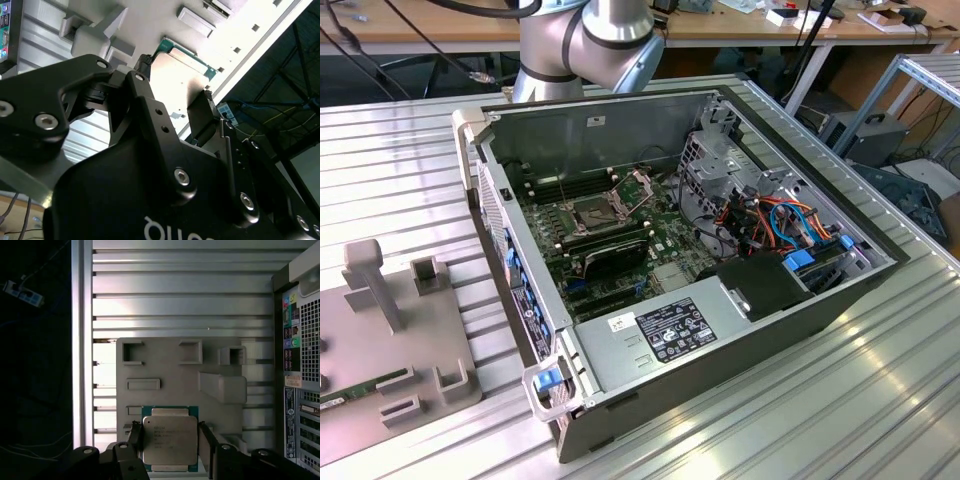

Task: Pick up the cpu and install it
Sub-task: 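Pick up the cpu and move it towards the insertion slot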

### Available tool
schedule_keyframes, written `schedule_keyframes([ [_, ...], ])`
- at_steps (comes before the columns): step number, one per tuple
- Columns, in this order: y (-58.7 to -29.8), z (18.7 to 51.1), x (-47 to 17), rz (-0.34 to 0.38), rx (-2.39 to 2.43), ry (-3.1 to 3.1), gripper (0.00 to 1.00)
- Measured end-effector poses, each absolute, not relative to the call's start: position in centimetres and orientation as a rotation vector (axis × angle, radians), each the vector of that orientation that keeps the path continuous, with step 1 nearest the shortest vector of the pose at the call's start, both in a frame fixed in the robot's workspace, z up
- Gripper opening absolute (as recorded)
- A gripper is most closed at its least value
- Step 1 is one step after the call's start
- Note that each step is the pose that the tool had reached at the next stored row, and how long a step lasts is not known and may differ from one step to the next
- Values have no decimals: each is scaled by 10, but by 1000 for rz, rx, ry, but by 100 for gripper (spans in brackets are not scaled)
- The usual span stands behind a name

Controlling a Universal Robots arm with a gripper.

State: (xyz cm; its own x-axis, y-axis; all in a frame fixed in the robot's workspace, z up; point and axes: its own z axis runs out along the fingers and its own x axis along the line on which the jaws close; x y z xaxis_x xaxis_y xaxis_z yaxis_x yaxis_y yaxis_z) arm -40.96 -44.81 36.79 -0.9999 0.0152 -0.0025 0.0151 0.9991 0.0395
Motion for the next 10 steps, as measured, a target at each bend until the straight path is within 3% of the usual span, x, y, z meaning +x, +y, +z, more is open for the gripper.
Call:
schedule_keyframes([
  [10, -448, 368, -392, 62, 24, 3138, 55],
])
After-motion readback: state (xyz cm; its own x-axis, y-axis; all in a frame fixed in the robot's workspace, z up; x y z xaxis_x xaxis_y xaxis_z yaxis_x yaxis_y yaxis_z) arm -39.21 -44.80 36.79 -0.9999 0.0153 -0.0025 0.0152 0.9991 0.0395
